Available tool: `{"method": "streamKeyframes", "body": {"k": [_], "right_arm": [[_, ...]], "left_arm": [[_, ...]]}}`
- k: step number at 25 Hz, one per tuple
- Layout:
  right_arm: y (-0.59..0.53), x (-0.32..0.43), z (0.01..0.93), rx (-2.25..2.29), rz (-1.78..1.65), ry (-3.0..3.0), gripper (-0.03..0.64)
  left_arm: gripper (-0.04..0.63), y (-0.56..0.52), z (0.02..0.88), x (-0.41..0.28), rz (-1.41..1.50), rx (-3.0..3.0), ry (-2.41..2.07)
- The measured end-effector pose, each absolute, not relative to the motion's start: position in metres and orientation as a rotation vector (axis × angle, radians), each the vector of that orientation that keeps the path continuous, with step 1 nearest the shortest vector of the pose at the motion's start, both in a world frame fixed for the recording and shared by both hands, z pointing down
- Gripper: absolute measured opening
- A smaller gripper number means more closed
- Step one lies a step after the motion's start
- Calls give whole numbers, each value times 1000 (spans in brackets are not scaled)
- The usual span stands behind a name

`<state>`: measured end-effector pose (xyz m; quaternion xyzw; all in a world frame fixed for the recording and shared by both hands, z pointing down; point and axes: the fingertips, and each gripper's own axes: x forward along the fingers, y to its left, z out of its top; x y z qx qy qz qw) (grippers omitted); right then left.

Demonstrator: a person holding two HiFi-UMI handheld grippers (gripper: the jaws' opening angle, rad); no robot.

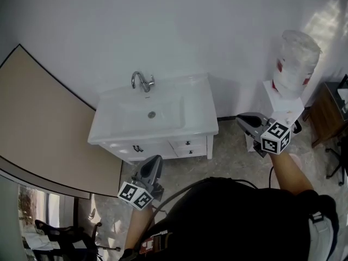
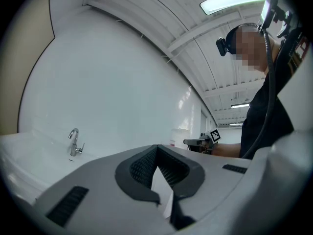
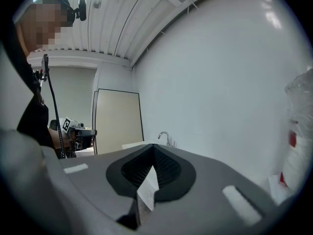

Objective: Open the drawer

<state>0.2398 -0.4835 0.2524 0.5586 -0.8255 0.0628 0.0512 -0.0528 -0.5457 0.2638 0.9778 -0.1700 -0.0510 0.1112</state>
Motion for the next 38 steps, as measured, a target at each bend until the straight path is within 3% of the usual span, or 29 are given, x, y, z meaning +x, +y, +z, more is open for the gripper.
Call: {"method": "streamKeyframes", "body": {"k": [21, 38], "right_arm": [[-672, 366, 287, 987, 186, -2832, -6], [-653, 247, 303, 863, 194, -2843, -6]], "left_arm": [[0, -580, 309, 102, -178, 2591, -1182], [0, -548, 343, 17, -174, 2539, -1231]]}}
